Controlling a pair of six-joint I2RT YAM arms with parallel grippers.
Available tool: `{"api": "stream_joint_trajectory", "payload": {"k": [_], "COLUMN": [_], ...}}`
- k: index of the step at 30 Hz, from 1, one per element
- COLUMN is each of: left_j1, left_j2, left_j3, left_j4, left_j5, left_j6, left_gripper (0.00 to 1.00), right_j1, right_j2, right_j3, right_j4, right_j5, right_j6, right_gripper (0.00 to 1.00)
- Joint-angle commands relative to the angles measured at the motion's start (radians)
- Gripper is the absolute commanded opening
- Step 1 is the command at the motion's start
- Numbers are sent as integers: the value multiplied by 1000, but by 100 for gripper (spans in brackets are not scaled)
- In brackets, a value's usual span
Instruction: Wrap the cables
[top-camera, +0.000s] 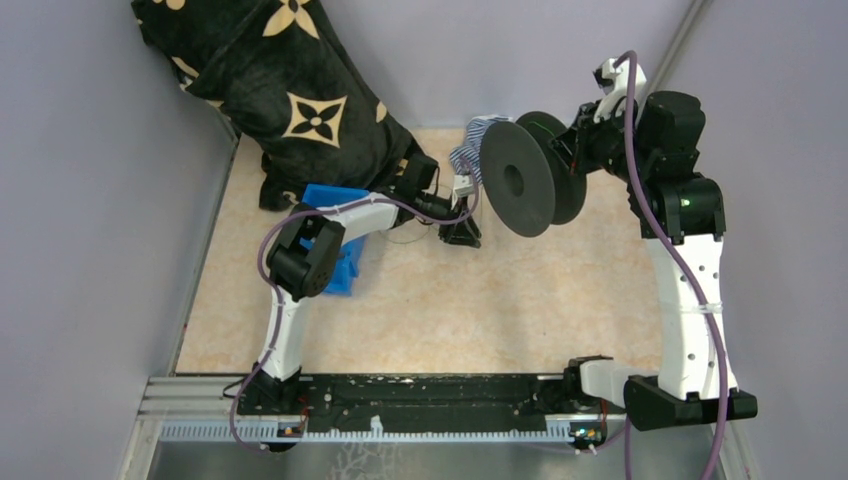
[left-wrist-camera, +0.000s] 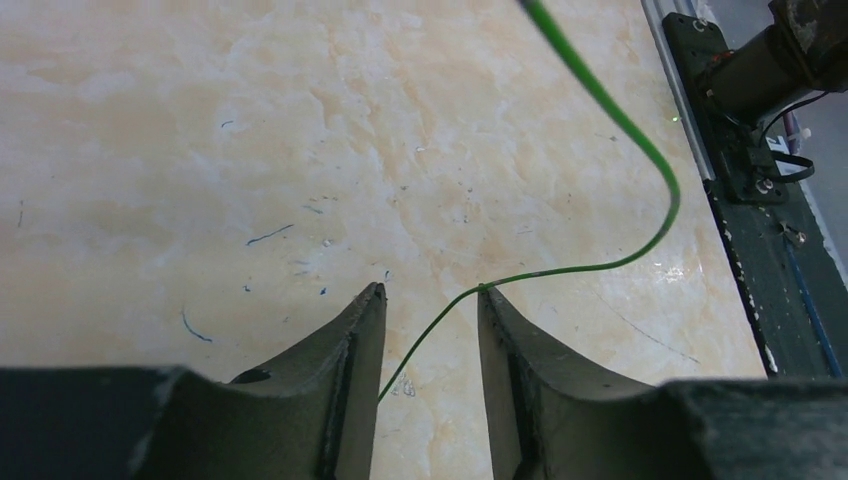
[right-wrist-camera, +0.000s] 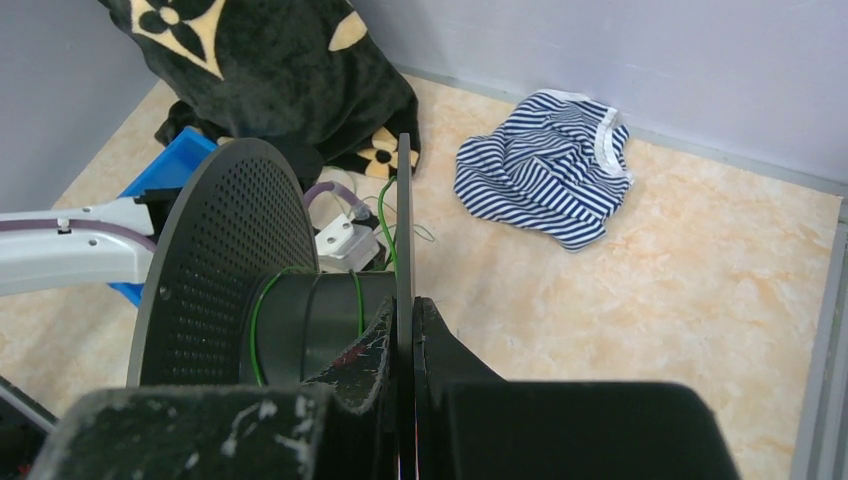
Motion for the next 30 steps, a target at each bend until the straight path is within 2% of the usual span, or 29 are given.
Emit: {"api": "stream_joint_trajectory", "payload": {"k": [1, 12, 19, 30], "left_j1": [-7, -9, -20, -40], "left_j2": [4, -50, -117, -180], "left_j3": [-11, -109, -146, -170], "left_j4": [24, 34, -52, -131], "left_j5": [54, 55, 15, -66], "left_j6": [18, 52, 148, 186], "left_gripper": [41, 21, 1, 0], "right_j1": [-7, -8, -11, -12], "right_j2": [0, 18, 38, 79], "right_j3": [63, 55, 45, 49], "right_j4": [88, 113, 143, 164], "right_j5": [5, 44, 109, 165], "right_j6": [25, 27, 39, 29], "right_gripper": [0, 0, 0, 0]}}
